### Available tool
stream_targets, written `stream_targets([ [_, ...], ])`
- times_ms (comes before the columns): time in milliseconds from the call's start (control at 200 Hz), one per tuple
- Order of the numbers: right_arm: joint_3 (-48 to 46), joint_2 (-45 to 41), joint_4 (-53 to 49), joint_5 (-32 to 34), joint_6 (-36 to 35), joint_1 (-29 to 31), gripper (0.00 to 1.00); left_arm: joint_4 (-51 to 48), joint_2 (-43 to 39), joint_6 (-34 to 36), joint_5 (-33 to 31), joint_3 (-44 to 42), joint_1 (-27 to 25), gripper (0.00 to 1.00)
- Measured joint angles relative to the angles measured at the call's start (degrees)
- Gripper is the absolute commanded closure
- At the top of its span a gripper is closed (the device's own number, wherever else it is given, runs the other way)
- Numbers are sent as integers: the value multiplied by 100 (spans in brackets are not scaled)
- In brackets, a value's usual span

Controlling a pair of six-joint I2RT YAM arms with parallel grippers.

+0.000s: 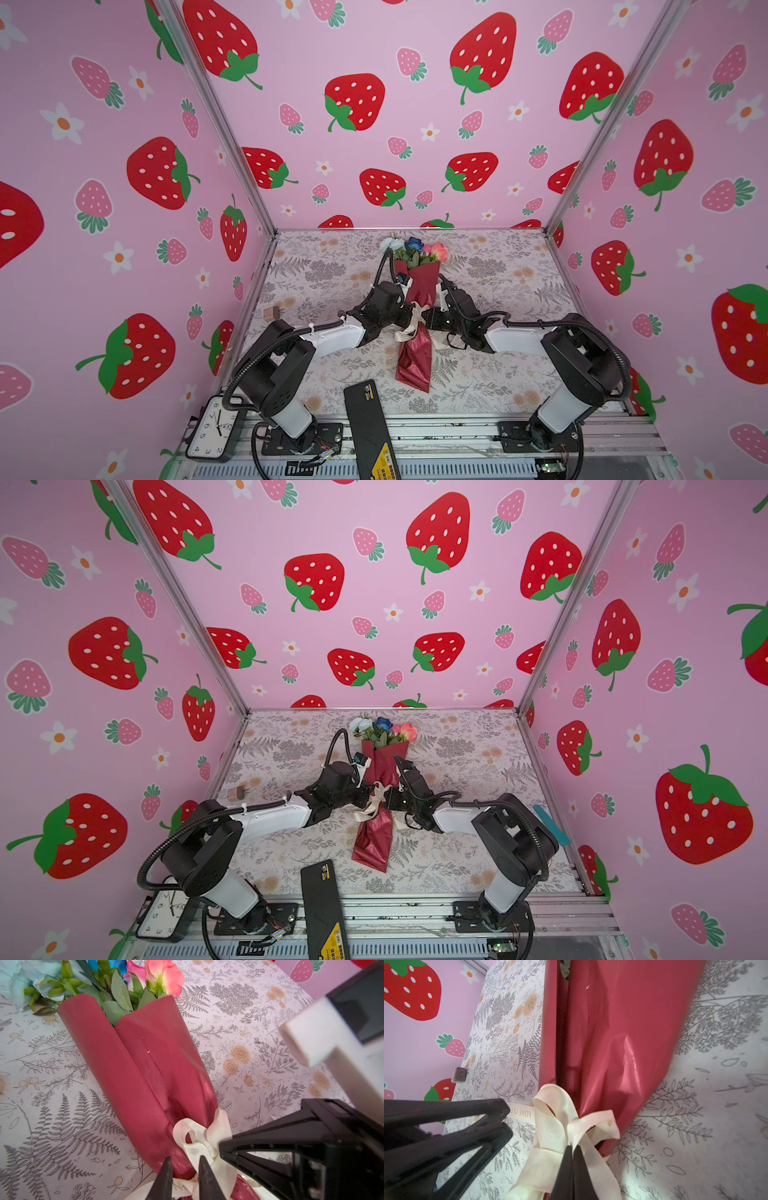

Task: Tie the bouquet of fake flowers

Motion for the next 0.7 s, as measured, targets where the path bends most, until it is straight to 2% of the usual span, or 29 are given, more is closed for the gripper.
stream_targets([
  [345, 0, 0, 2, -28, 2, 0, 100, -118, 328, -17, 63, 188, 0, 74],
  [455, 0, 0, 2, -42, 2, 0, 100, -114, 474, -55, 131, 308, 0, 81],
  [530, 0, 0, 2, -44, 2, 0, 100, -94, 590, -83, 195, 391, 2, 93],
  [550, 0, 0, 2, -44, 2, 0, 100, -87, 616, -94, 214, 400, 2, 100],
  [700, -37, -28, -4, -42, 0, 0, 100, -98, 645, -92, 278, 413, 17, 100],
])
